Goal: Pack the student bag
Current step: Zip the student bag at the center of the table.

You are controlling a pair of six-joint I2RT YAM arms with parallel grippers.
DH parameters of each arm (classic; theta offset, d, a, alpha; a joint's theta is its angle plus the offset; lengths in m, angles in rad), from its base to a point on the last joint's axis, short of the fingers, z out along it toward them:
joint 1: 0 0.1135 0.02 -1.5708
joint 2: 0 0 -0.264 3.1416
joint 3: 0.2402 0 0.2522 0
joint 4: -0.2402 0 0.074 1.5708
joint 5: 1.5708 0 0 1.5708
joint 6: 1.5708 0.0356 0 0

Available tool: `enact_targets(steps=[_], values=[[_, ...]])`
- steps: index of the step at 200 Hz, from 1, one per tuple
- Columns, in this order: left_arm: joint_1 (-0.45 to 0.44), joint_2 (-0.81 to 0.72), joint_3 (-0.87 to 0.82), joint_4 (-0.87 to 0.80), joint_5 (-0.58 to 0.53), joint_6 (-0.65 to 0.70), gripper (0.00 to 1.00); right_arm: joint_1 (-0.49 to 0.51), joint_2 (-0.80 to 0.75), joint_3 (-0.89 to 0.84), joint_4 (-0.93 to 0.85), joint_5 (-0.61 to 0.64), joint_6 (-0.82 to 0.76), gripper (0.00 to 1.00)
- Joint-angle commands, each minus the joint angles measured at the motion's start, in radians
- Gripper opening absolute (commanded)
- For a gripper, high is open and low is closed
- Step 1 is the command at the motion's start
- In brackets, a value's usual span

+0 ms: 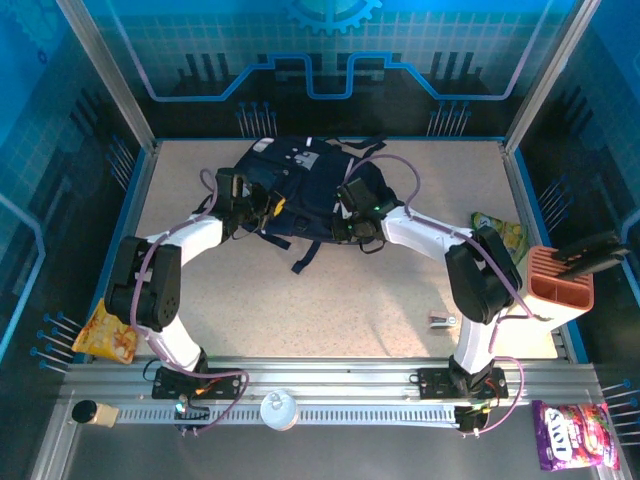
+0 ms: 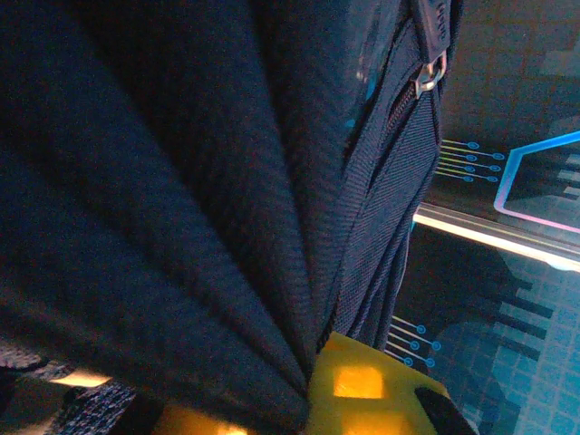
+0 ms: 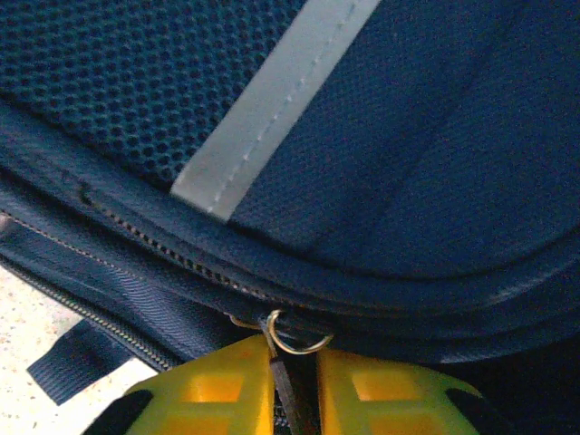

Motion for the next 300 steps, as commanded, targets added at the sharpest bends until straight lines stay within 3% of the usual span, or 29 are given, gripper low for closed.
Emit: enact_targets(steps=[1,40,85,129,178,217,261,300], values=[[0.027,0.002,0.04,0.005,-0.023,0.045,0.0,-0.002,0.022,0.044,-0.042,0.095,-0.023,0.12],[0.057,-0.001,0.038,-0.018,-0.033,0.074,0.0,-0.027,-0.054,-0.016,-0.035,0.316,-0.031,0.03],[0.08,0.042,0.105,-0.105,-0.018,0.194,0.0,-0.04,-0.094,0.001,-0.038,0.34,-0.122,0.0],[0.088,0.101,0.176,-0.162,-0.001,0.283,0.05,0.058,-0.174,0.0,-0.048,0.2,-0.23,0.0],[0.092,0.228,0.347,-0.276,0.04,0.402,0.14,0.125,-0.294,-0.078,0.026,-0.114,-0.179,0.0],[0.103,0.284,0.442,-0.294,0.041,0.4,0.27,0.17,-0.219,-0.035,0.086,-0.157,-0.115,0.0],[0.153,0.096,0.243,-0.231,-0.021,0.335,0.48,0.195,-0.13,0.021,0.144,-0.182,-0.057,0.0],[0.163,-0.114,-0.011,-0.134,0.03,0.222,0.52,0.203,-0.091,0.055,0.158,-0.205,-0.042,0.0]])
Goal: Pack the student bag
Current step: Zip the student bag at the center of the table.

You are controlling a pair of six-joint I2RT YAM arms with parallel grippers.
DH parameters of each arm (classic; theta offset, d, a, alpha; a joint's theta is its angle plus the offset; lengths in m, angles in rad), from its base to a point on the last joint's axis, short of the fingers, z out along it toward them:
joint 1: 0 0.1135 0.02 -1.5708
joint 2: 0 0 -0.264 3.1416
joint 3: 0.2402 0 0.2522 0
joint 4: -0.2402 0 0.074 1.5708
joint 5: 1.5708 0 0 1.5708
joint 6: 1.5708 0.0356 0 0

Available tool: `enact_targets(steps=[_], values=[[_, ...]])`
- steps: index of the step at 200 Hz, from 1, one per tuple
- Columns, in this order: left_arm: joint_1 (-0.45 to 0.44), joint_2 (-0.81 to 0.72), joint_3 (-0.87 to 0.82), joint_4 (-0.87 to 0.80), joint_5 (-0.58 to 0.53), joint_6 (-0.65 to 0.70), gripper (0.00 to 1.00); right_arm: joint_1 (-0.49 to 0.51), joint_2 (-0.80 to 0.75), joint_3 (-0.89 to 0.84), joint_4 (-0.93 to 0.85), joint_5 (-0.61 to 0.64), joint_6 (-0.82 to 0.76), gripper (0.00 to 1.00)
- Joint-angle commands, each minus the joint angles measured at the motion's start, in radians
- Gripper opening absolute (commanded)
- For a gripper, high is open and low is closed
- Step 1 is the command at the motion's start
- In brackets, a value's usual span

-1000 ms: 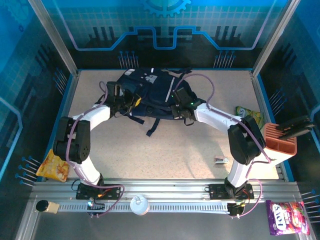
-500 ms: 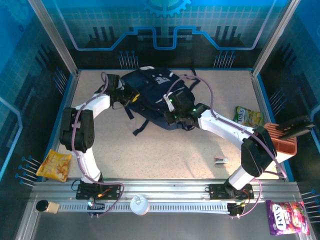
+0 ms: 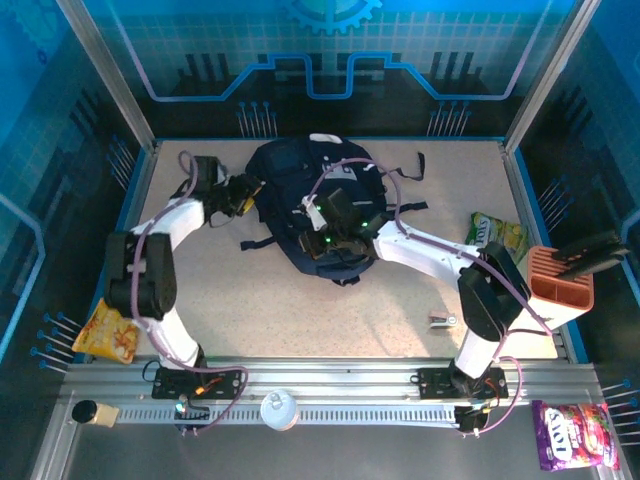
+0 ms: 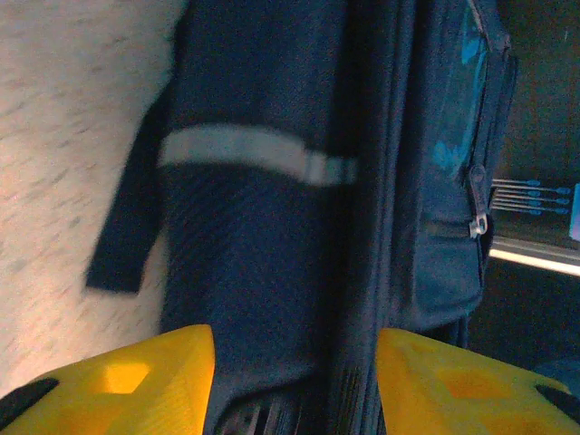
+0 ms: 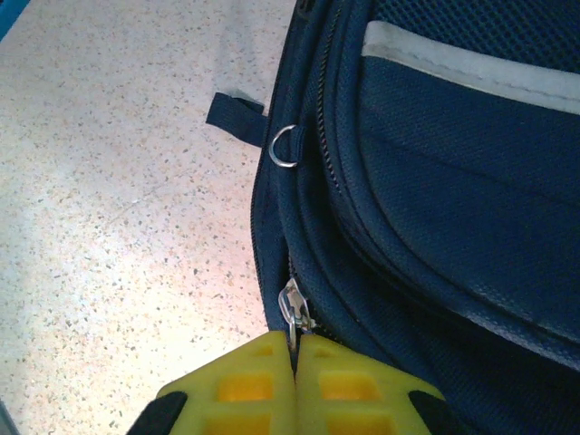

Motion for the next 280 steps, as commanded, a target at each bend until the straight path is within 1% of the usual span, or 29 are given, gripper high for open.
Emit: enact_targets(steps=[1,19,39,76,108,123,144,154,169,187,226,248,280], values=[[-0.004,-0.13,-0.127,0.096,0.029,-0.096,0.52,0.018,0.017,0.058,0.07,-0.046,0.024,0.0],[-0.015,-0.194,-0.232,0.203,0.089,-0.186,0.52,0.018,0.027,0.069,0.067,-0.053,0.024,0.0],[-0.044,-0.223,-0.289,0.258,0.139,-0.24,0.52,0.019,0.031,0.072,0.068,-0.06,0.026,0.0],[-0.116,-0.179,-0.31,0.335,0.165,-0.291,0.51,0.018,0.031,0.071,0.068,-0.061,0.037,0.0],[-0.142,-0.105,-0.291,0.403,0.161,-0.32,0.43,0.019,0.031,0.07,0.065,-0.06,0.041,0.0],[-0.148,-0.074,-0.276,0.398,0.165,-0.32,0.35,0.019,0.029,0.068,0.064,-0.057,0.042,0.0],[-0.152,-0.054,-0.274,0.395,0.159,-0.315,0.28,0.019,0.025,0.061,0.063,-0.044,0.047,0.0],[-0.152,-0.051,-0.27,0.394,0.156,-0.311,0.22,0.019,0.023,0.057,0.06,-0.03,0.048,0.0],[-0.152,-0.054,-0.263,0.391,0.149,-0.307,0.12,0.019,0.02,0.049,0.045,0.006,0.046,0.0],[-0.147,-0.061,-0.251,0.389,0.143,-0.303,0.0,0.019,0.005,0.019,0.018,0.085,0.035,0.0],[-0.122,-0.08,-0.23,0.362,0.139,-0.282,0.0,0.016,-0.046,-0.091,-0.014,0.271,-0.003,0.0],[-0.103,-0.09,-0.223,0.343,0.14,-0.268,0.0,0.005,-0.069,-0.146,-0.024,0.326,-0.006,0.0],[-0.079,-0.098,-0.215,0.31,0.141,-0.245,0.0,-0.037,-0.095,-0.197,-0.024,0.384,0.01,0.0]])
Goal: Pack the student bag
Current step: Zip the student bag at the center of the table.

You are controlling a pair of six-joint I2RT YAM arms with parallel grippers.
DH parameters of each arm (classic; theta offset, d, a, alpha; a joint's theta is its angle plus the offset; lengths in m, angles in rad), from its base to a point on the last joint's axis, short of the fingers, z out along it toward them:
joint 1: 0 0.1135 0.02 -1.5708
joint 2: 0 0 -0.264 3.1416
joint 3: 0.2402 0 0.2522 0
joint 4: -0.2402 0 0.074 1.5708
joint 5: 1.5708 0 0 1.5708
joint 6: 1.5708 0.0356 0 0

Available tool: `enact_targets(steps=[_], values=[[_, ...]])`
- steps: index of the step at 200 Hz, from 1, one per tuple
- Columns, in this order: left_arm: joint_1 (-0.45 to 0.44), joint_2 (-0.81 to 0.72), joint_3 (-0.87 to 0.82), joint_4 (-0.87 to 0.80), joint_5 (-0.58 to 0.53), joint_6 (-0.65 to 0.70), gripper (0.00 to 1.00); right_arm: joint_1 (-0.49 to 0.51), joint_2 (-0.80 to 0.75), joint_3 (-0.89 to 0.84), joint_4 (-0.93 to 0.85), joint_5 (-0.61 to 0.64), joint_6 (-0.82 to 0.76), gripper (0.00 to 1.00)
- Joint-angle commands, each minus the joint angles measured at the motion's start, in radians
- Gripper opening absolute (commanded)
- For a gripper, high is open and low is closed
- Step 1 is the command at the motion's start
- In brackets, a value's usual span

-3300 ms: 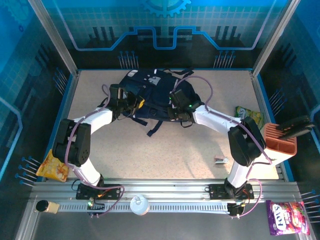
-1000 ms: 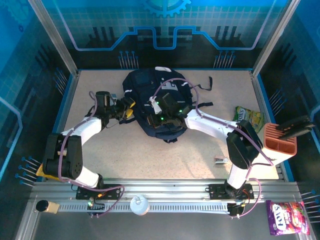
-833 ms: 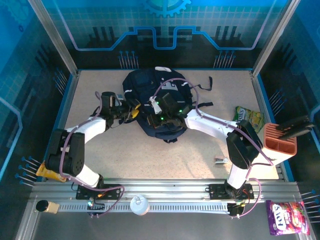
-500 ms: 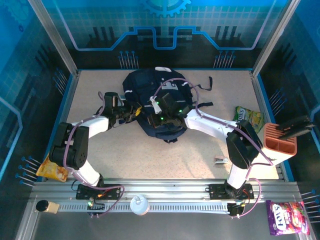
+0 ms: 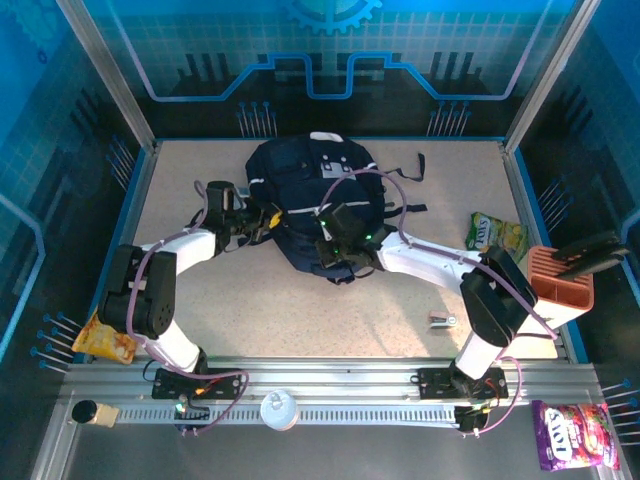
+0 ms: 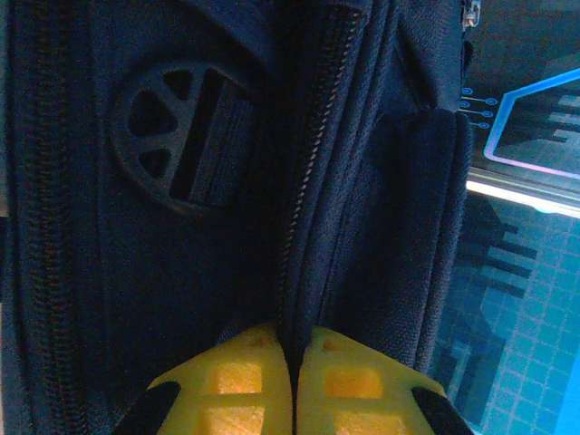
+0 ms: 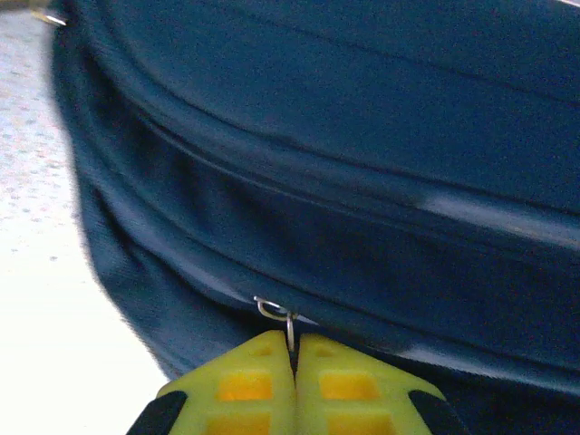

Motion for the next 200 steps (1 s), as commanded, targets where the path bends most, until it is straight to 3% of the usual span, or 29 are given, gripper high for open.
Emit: enact_targets(steps=[1,35,62,94,118,154,200], values=[[0.041,-0.028,0.044,-0.023,-0.009,0.034,0.0,-0.045,-0.04,-0.04,-0.042,0.125,-0.001,0.0],[0.063,-0.027,0.062,-0.071,-0.013,0.073,0.0,-0.129,-0.048,-0.068,-0.046,0.229,0.052,0.0],[0.071,-0.006,0.098,-0.128,-0.025,0.115,0.0,-0.176,-0.048,-0.05,-0.029,0.232,0.018,0.0],[0.074,0.049,0.166,-0.223,-0.035,0.2,0.0,-0.161,-0.062,-0.009,-0.016,0.199,-0.081,0.0],[0.083,0.077,0.224,-0.298,-0.075,0.265,0.11,-0.122,-0.1,0.005,0.001,0.183,-0.13,0.0],[0.127,0.026,0.206,-0.352,-0.195,0.294,0.41,-0.073,-0.113,0.054,0.016,0.111,-0.124,0.0],[0.167,-0.173,0.094,-0.476,-0.243,0.289,0.54,-0.008,-0.02,0.154,0.063,-0.022,-0.078,0.0]])
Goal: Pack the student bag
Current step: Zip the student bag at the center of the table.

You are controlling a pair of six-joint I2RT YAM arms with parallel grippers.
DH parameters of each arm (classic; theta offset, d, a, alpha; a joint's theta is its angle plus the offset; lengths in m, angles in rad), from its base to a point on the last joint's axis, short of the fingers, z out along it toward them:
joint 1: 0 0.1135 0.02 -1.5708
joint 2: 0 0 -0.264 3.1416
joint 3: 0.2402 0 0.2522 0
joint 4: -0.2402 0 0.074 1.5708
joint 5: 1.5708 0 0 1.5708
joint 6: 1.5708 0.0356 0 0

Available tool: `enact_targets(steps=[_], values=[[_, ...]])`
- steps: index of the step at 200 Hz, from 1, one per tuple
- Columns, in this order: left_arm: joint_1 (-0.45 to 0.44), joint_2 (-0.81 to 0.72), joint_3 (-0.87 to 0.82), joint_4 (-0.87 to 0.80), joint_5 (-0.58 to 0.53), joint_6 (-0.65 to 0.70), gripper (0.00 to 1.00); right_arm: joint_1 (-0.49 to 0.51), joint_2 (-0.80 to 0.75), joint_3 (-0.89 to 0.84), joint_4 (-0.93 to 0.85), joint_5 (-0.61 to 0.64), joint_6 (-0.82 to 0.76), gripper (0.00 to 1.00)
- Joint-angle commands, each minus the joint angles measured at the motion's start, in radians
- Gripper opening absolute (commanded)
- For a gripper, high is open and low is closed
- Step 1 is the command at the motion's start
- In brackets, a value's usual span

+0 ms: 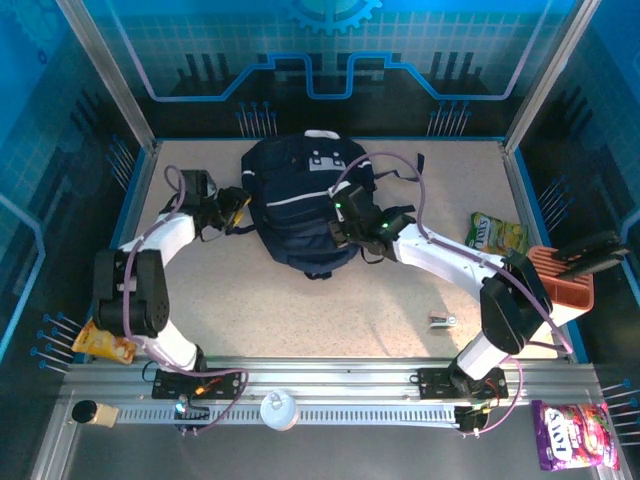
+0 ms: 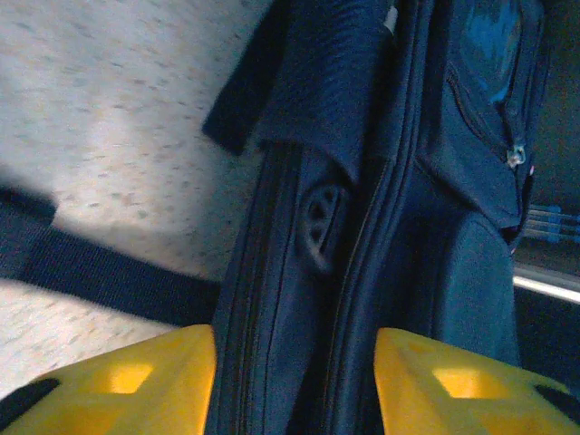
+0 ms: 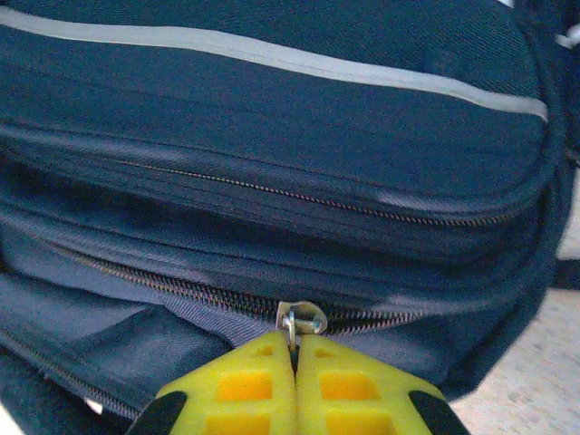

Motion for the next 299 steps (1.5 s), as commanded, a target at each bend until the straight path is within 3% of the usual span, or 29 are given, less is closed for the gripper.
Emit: enact_targets(steps=[1,32,72,98,186,257,277,299], values=[[0.005,-0.131,-0.046,-0.109,-0.042,0.016,0.54,0.049,0.045,0.087,0.074,-0.104,0.023,0.0],[-0.003,-0.271,-0.151,-0.129,0.033,-0.084,0.57,0.092,0.116,0.151,0.11,-0.194,0.046,0.0],[-0.052,-0.374,-0.201,-0.245,0.038,-0.238,0.57,0.119,0.186,0.205,0.133,-0.265,0.076,0.0],[-0.103,-0.402,-0.252,-0.154,0.058,-0.338,0.57,0.126,0.204,0.209,0.147,-0.287,0.092,0.0],[-0.205,-0.297,-0.216,0.01,0.024,-0.428,0.51,0.132,0.205,0.199,0.155,-0.308,0.111,0.0],[-0.223,-0.21,-0.18,0.098,-0.027,-0.44,0.46,0.136,0.192,0.174,0.141,-0.286,0.099,0.0],[-0.224,-0.197,-0.178,0.096,-0.034,-0.434,0.4,0.137,0.19,0.166,0.138,-0.281,0.098,0.0],[-0.224,-0.192,-0.179,0.084,-0.048,-0.424,0.22,0.137,0.184,0.157,0.13,-0.254,0.093,0.0]])
